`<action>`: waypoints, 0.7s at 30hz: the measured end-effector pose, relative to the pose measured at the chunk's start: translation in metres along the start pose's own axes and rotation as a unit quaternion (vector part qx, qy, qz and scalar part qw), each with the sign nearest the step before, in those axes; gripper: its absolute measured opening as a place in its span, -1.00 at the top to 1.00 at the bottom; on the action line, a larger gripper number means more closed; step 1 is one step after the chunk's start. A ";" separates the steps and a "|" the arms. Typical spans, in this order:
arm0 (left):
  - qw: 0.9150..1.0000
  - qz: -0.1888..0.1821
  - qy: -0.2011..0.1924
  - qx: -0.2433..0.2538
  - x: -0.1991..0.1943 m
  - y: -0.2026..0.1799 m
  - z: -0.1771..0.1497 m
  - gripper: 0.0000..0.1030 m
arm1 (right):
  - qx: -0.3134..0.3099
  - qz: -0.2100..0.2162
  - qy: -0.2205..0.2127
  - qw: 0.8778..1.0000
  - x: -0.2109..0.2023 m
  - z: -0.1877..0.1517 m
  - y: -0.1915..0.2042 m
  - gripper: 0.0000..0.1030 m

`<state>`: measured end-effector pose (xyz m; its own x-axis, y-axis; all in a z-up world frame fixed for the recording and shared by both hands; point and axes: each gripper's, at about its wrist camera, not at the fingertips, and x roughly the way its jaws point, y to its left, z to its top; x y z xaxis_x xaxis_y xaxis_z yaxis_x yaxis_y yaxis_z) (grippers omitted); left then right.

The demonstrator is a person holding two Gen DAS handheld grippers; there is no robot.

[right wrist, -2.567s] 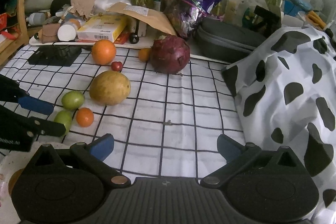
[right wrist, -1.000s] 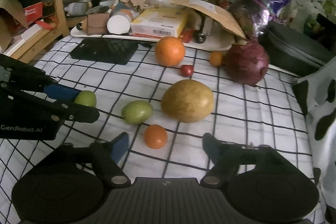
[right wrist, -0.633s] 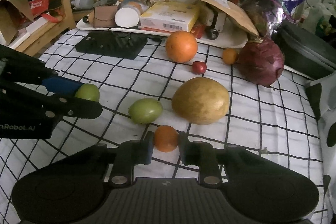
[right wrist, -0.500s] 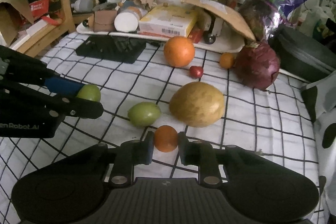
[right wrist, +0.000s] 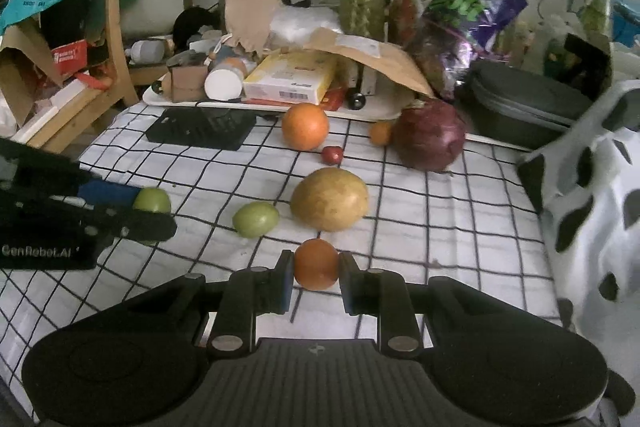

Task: Organize fruits
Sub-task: 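Carry the lime and tomato onto the plate and open both grippers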

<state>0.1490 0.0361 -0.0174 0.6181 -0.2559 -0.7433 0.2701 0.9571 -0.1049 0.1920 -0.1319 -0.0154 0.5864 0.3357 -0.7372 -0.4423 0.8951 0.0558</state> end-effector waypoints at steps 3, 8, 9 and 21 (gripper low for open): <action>1.000 -0.003 0.002 0.003 -0.006 -0.008 -0.009 0.46 | 0.006 0.001 -0.003 1.000 -0.014 -0.009 -0.002 0.53; 1.000 -0.004 0.003 0.002 -0.018 -0.017 -0.024 0.46 | 0.012 0.003 -0.005 1.000 -0.037 -0.025 -0.003 0.53; 1.000 -0.005 0.003 0.001 -0.020 -0.019 -0.027 0.46 | 0.014 0.004 -0.004 1.000 -0.041 -0.028 -0.003 0.53; 1.000 -0.016 0.015 0.002 -0.045 -0.047 -0.064 0.46 | 0.022 0.010 0.012 1.000 -0.080 -0.073 0.006 0.52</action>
<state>0.0611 0.0115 -0.0219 0.5872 -0.2827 -0.7584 0.2925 0.9478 -0.1268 0.0933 -0.1751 -0.0056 0.5618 0.3465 -0.7512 -0.4230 0.9007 0.0991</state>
